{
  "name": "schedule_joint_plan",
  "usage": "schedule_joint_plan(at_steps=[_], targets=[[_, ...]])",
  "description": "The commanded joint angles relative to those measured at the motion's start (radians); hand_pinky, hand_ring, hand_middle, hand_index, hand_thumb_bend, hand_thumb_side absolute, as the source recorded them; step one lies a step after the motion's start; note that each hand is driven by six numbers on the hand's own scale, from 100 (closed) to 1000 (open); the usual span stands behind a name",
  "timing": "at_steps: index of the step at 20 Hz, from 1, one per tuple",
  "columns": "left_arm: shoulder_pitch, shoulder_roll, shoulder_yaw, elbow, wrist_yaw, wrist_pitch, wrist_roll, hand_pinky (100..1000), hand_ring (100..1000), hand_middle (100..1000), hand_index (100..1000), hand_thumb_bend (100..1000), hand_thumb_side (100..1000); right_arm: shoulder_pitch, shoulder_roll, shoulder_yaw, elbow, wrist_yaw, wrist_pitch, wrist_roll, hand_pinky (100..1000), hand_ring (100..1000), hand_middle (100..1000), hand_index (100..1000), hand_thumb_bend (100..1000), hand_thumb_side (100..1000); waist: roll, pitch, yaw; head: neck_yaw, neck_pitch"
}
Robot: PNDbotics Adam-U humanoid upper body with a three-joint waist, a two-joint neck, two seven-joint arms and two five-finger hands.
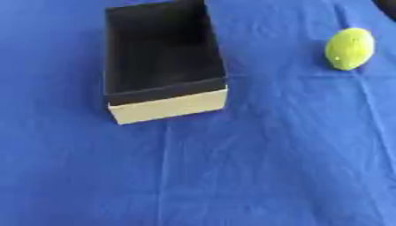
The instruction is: Pick up objects on the table and place them in the box.
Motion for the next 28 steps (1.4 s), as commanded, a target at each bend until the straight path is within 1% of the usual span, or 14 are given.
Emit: schedule_joint_plan(at_steps=[1, 5, 8, 11, 12, 13, 16, 17, 18, 19, 21, 22, 24, 28], targets=[[-0.005, 0.026, 0.009, -0.015, -0.002, -0.001, 0.001, 495, 661, 619, 667, 902, 761, -0.005, -0.022, -0.012, -0.020, 0.005, 0.000, 0.002, 797, 592, 593, 795, 100, 213, -0.007, -0.091, -0.001, -0.003, -0.008], [-0.004, 0.028, 0.009, -0.015, -0.002, 0.000, 0.001, 495, 661, 619, 667, 902, 760, 0.009, -0.047, -0.006, -0.020, 0.016, 0.003, 0.011, 799, 604, 605, 801, 100, 206, -0.008, -0.091, -0.001, -0.001, -0.005], [-0.003, 0.031, 0.010, -0.015, -0.004, 0.000, 0.002, 495, 661, 619, 667, 903, 760, 0.045, -0.098, 0.003, -0.020, 0.043, 0.012, 0.027, 802, 618, 617, 807, 100, 198, -0.012, -0.091, -0.004, 0.006, -0.001], [-0.001, 0.035, 0.011, -0.015, -0.005, 0.001, 0.004, 495, 661, 619, 667, 901, 761, 0.104, -0.162, 0.016, -0.020, 0.086, 0.026, 0.046, 808, 639, 634, 813, 100, 197, -0.017, -0.092, -0.009, 0.014, 0.001], [0.000, 0.036, 0.011, -0.015, -0.006, 0.001, 0.004, 495, 661, 619, 667, 902, 761, 0.123, -0.180, 0.017, -0.020, 0.110, 0.035, 0.054, 812, 662, 656, 822, 100, 212, -0.018, -0.092, -0.011, 0.016, 0.000], [0.000, 0.038, 0.011, -0.015, -0.007, 0.002, 0.004, 495, 661, 619, 667, 902, 761, 0.144, -0.200, 0.021, -0.020, 0.133, 0.039, 0.063, 813, 665, 658, 823, 100, 214, -0.019, -0.093, -0.013, 0.018, 0.001], [0.001, 0.042, 0.012, -0.015, -0.009, 0.002, 0.005, 495, 661, 619, 667, 903, 760, 0.196, -0.255, 0.028, -0.020, 0.199, 0.042, 0.092, 835, 731, 721, 847, 100, 269, -0.020, -0.095, -0.018, 0.023, 0.001], [0.002, 0.044, 0.012, -0.015, -0.010, 0.003, 0.006, 495, 661, 619, 667, 903, 760, 0.211, -0.275, 0.029, -0.020, 0.225, 0.042, 0.105, 836, 734, 724, 848, 100, 273, -0.021, -0.096, -0.020, 0.024, 0.001], [0.003, 0.045, 0.013, -0.015, -0.011, 0.003, 0.006, 495, 661, 619, 667, 904, 760, 0.224, -0.293, 0.031, -0.020, 0.251, 0.041, 0.120, 848, 763, 754, 865, 100, 310, -0.021, -0.096, -0.021, 0.025, 0.001], [0.004, 0.046, 0.013, -0.015, -0.011, 0.004, 0.006, 495, 661, 619, 667, 904, 760, 0.235, -0.310, 0.033, -0.020, 0.279, 0.039, 0.140, 849, 768, 759, 867, 100, 316, -0.021, -0.097, -0.023, 0.026, 0.002], [0.005, 0.048, 0.013, -0.015, -0.012, 0.004, 0.007, 495, 661, 619, 667, 904, 760, 0.253, -0.342, 0.037, -0.020, 0.340, 0.027, 0.187, 864, 808, 797, 889, 124, 356, -0.023, -0.097, -0.027, 0.026, 0.003], [0.005, 0.049, 0.013, -0.015, -0.012, 0.005, 0.007, 494, 661, 619, 667, 904, 760, 0.259, -0.355, 0.038, -0.020, 0.368, 0.020, 0.210, 875, 837, 822, 900, 155, 384, -0.024, -0.097, -0.028, 0.027, 0.004], [0.006, 0.051, 0.013, -0.015, -0.013, 0.005, 0.007, 494, 661, 619, 667, 904, 760, 0.271, -0.381, 0.041, -0.020, 0.425, -0.002, 0.263, 885, 861, 846, 911, 192, 414, -0.025, -0.098, -0.031, 0.027, 0.004], [0.008, 0.053, 0.013, -0.015, -0.014, 0.006, 0.007, 494, 661, 619, 667, 904, 760, 0.284, -0.417, 0.046, -0.020, 0.500, -0.052, 0.350, 899, 895, 880, 926, 259, 428, -0.028, -0.099, -0.033, 0.027, 0.004]])
